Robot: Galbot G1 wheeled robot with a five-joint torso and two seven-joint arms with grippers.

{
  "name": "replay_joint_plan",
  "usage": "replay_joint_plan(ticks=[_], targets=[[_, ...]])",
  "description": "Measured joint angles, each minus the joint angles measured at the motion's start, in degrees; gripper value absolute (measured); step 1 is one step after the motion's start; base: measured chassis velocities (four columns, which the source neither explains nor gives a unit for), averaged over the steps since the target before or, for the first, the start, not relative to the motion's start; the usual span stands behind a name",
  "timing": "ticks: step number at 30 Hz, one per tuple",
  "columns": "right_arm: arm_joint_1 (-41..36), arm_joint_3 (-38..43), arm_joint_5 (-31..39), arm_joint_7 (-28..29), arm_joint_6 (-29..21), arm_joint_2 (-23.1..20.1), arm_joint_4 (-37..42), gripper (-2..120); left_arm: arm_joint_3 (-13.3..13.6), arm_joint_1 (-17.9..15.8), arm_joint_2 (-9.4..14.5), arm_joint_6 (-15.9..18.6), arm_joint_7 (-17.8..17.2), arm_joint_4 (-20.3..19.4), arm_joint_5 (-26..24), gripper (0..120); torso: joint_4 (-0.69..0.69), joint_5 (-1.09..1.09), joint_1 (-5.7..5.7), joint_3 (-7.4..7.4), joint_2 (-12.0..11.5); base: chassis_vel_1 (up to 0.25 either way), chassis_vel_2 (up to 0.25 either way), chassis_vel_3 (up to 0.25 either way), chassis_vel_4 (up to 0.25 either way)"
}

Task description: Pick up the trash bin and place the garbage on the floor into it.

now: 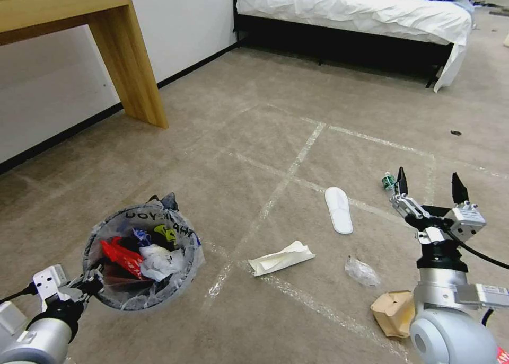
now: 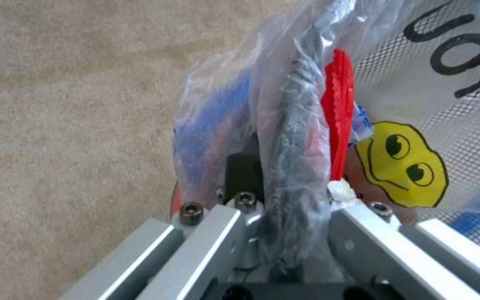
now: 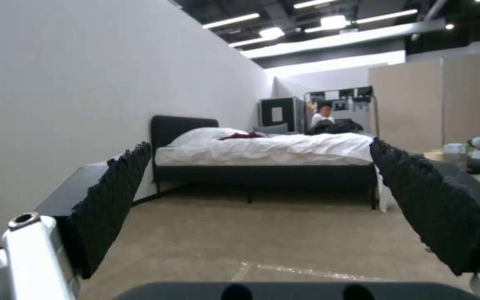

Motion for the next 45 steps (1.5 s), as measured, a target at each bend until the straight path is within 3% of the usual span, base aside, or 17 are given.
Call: replay_joint_plan(ticks=[20, 35, 40, 42, 43, 44, 45], targets=[[2.45, -2.15, -0.23, 0.12, 0.03, 1.93, -1.66, 100, -0.23, -0.55, 0.15, 0.01, 0.00, 1.18, 0.06, 1, 0.00, 0.00, 0.00, 0.00, 0.00, 0.000, 0.000, 0.000, 0.000], [4.22, -2.88, 5.14, 1.03, -3.10, -3.26, -1.49, 100, -0.62, -0.45, 0.47, 0.02, -0.12, 1.65, 0.17, 1, 0.01, 0.01, 0.00, 0.00, 0.00, 0.000, 0.000, 0.000, 0.000], [4.33, -3.81, 8.07, 3.04, -7.08, -5.31, -0.63, 100, -0.67, -0.34, 0.40, 0.02, -0.14, 1.65, 0.17, 1, 0.00, 0.00, 0.00, 0.00, 0.00, 0.000, 0.000, 0.000, 0.000], [4.33, -5.49, 12.58, 7.30, -14.04, -8.66, 0.67, 100, -0.85, -0.17, 0.36, 0.02, -0.16, 1.62, 0.17, 1, 0.00, 0.01, 0.00, 0.00, 0.00, 0.000, 0.000, 0.000, 0.000], [4.33, -5.49, 12.58, 7.30, -14.04, -8.66, 0.67, 100, -0.85, -0.17, 0.36, 0.02, -0.16, 1.62, 0.17, 1, 0.00, 0.01, 0.00, 0.00, 0.00, 0.000, 0.000, 0.000, 0.000], [4.51, -6.15, 15.48, 10.20, -19.45, -10.91, 1.46, 100, -0.98, -0.09, 0.36, 0.02, -0.16, 1.61, 0.17, 1, 0.00, 0.01, 0.01, 0.00, 0.00, 0.000, 0.000, 0.000, 0.000], [4.51, -6.15, 15.48, 10.20, -19.45, -10.91, 1.46, 100, -0.98, -0.09, 0.36, 0.02, -0.16, 1.61, 0.17, 1, 0.00, 0.01, 0.01, 0.00, 0.00, 0.000, 0.000, 0.000, 0.000]])
